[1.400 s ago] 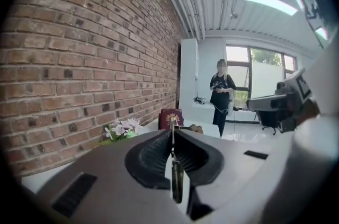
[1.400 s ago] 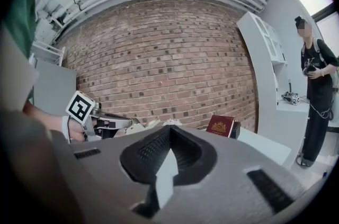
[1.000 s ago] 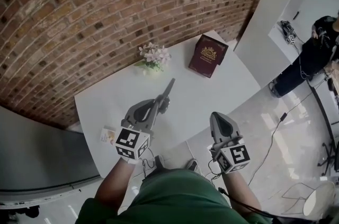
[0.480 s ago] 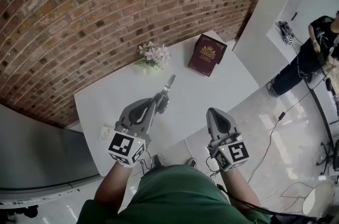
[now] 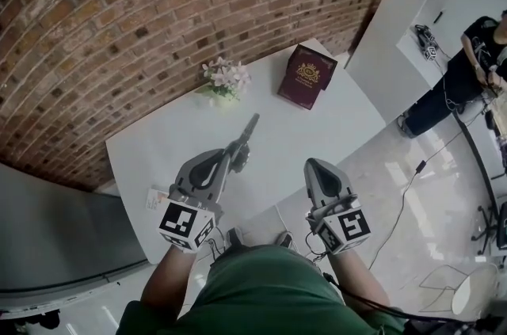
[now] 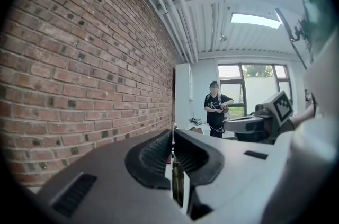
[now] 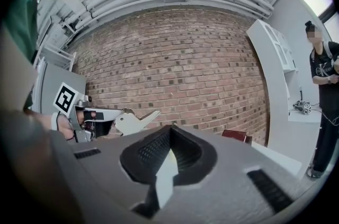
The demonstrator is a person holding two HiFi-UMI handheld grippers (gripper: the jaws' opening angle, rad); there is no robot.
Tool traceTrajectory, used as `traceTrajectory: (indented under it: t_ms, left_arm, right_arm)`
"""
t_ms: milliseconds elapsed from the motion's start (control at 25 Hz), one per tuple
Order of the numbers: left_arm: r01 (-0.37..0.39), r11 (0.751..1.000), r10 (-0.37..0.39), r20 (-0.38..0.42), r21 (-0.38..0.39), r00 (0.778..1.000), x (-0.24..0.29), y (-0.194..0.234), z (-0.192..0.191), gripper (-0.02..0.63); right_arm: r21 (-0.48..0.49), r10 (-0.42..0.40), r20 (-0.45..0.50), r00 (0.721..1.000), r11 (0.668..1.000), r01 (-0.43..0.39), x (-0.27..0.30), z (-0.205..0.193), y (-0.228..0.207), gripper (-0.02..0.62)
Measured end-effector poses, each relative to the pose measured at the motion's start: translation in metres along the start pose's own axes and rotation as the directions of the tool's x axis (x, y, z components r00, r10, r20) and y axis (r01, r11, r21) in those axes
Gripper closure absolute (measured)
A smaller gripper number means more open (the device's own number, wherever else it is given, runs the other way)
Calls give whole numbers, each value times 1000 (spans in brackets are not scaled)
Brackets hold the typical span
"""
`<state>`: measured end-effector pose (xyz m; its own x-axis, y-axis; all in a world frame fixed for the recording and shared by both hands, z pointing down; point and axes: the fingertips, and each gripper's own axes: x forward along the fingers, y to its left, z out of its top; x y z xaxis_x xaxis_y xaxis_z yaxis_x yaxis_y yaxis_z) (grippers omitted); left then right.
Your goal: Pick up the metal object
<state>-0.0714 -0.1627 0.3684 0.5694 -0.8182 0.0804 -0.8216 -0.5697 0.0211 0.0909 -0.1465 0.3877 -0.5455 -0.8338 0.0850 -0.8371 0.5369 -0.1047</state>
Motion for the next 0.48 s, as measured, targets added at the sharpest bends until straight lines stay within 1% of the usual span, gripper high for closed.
traceTrajectory:
  t_ms: [200, 360, 480]
  left_arm:
    - [14, 1000, -14, -7, -5, 1000, 3, 0, -8, 589]
    - [10, 1000, -11, -23, -10, 1000, 6, 2, -10, 589]
    - [16, 1000, -16, -16, -10, 1000, 8, 2, -14, 590]
  right_arm:
    - [6, -10, -5, 1000, 1000, 10, 1, -2, -2, 592]
    - [7, -19, -6, 1000, 1000, 19, 1, -6, -6, 594]
    - [12, -20, -8, 1000, 1000, 20, 1, -8, -6, 594]
